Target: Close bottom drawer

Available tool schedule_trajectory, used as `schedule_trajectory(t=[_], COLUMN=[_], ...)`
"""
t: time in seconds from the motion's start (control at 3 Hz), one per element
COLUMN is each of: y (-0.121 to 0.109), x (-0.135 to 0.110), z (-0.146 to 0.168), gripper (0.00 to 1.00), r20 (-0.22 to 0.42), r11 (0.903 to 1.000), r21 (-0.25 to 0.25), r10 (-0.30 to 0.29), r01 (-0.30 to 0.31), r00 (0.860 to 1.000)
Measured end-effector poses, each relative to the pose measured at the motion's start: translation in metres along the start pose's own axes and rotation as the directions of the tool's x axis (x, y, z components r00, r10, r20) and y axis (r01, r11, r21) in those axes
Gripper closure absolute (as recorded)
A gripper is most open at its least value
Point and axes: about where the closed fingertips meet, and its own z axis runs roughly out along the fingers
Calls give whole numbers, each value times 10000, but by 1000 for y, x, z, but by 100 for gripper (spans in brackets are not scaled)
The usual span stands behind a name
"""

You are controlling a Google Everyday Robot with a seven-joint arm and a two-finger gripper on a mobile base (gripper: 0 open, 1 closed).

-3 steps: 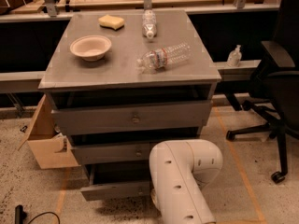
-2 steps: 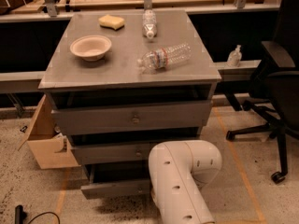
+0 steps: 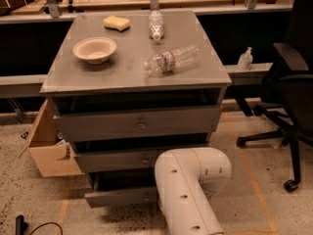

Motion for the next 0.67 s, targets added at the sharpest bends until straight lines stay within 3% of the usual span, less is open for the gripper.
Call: schedule_trajectory(t=[0.67], y=[-1], x=[-1], z=[2], gripper=[100], r20=[-55], r11=[9999], r21=[145], r10=[-64], r01=[65], r00=[10000])
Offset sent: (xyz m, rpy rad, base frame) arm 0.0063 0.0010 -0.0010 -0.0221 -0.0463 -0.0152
